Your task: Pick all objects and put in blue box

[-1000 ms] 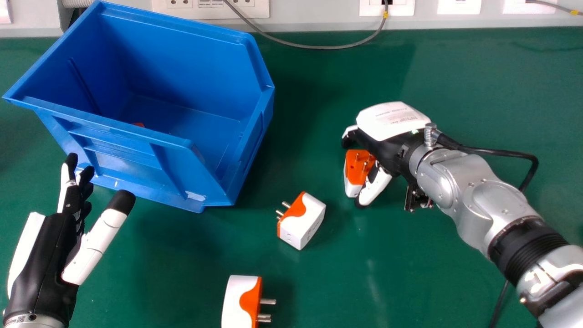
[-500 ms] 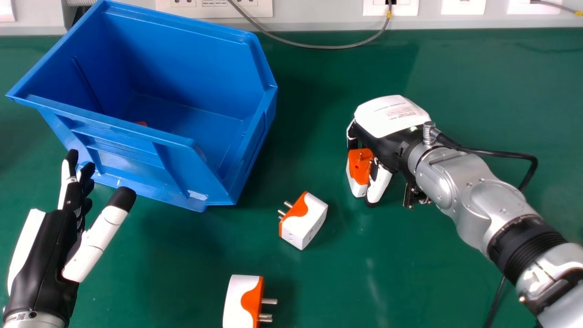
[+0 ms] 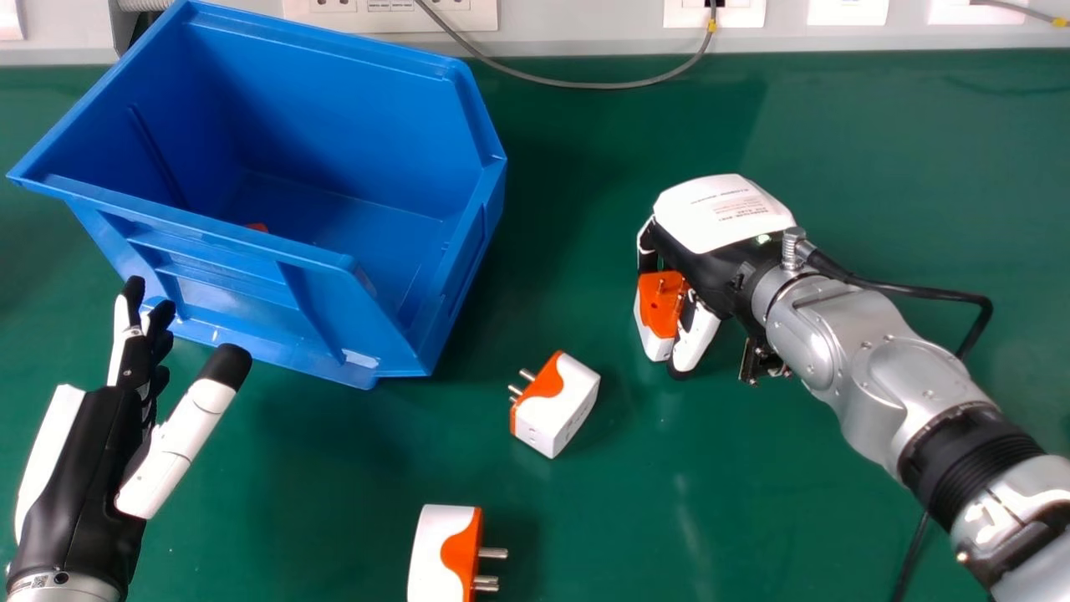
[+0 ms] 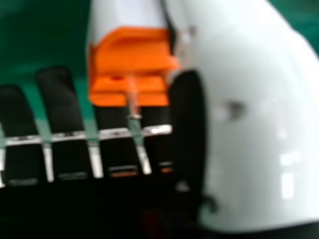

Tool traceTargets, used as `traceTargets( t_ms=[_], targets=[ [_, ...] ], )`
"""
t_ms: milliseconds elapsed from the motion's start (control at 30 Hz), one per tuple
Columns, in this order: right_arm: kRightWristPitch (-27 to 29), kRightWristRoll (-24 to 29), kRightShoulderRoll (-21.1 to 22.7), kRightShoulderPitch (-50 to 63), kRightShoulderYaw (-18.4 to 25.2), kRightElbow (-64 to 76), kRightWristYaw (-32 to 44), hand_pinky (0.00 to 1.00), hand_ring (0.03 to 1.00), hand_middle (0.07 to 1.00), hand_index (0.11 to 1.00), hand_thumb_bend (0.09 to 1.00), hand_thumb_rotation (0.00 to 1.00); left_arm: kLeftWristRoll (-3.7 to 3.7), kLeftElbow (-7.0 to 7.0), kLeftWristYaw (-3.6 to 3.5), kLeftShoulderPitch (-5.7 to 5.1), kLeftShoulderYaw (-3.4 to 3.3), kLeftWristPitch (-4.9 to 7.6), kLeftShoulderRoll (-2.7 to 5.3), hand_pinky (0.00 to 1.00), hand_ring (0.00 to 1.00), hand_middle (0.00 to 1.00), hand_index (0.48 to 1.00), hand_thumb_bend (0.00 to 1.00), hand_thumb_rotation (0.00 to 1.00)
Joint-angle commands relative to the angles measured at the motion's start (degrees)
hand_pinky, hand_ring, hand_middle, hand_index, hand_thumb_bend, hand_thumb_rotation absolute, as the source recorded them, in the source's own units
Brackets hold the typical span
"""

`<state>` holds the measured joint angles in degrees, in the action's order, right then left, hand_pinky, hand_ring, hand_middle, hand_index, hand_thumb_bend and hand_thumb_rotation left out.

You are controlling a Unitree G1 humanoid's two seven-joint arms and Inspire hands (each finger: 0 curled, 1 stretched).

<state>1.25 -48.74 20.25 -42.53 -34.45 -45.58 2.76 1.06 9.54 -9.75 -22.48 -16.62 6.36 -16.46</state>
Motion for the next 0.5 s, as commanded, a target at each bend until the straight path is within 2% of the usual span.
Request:
traceTargets(
  t_ms=[0, 167, 300, 400, 467],
  targets=[
    [0.1, 1.4, 1.3, 0.3, 2.0, 3.8, -0.7, 0.36, 0.427, 0.471, 0.510, 0.500, 0.01, 0.11, 0.76, -0.01, -0.17, -0.42, 0.40, -0.30, 1.00, 1.00, 1.00, 1.000, 0.97, 0.85],
    [2.1, 4.3, 3.7, 4.3, 5.5, 14.0, 0.6, 0.36, 0.429, 0.475, 0.507, 0.500, 0.01, 0.13, 1.65, -0.09, -0.26, -0.36, -0.53, -0.34, 1.00, 1.00, 1.00, 1.000, 0.97, 0.85],
    [4.3, 5.7, 6.3, 9.0, 8.4, 25.0, 0.9, 0.36, 0.432, 0.483, 0.503, 0.499, 0.01, -0.14, 0.89, -0.01, -0.06, -0.50, -0.17, -0.52, 1.00, 1.00, 1.00, 1.000, 0.97, 0.85],
    [5.6, 6.5, 7.7, 11.5, 10.3, 31.8, 1.5, 0.35, 0.429, 0.488, 0.507, 0.498, 0.00, 0.23, 0.54, -0.05, 0.14, -0.68, -0.24, -0.49, 1.00, 1.00, 1.00, 1.000, 0.96, 0.85],
    [6.4, 7.2, 8.2, 12.9, 11.6, 35.8, 2.0, 0.35, 0.430, 0.496, 0.508, 0.497, 0.00, 0.04, 0.26, 0.01, 0.39, -0.60, 0.01, -0.53, 1.00, 1.00, 1.00, 1.000, 0.96, 0.85]
  ],
)
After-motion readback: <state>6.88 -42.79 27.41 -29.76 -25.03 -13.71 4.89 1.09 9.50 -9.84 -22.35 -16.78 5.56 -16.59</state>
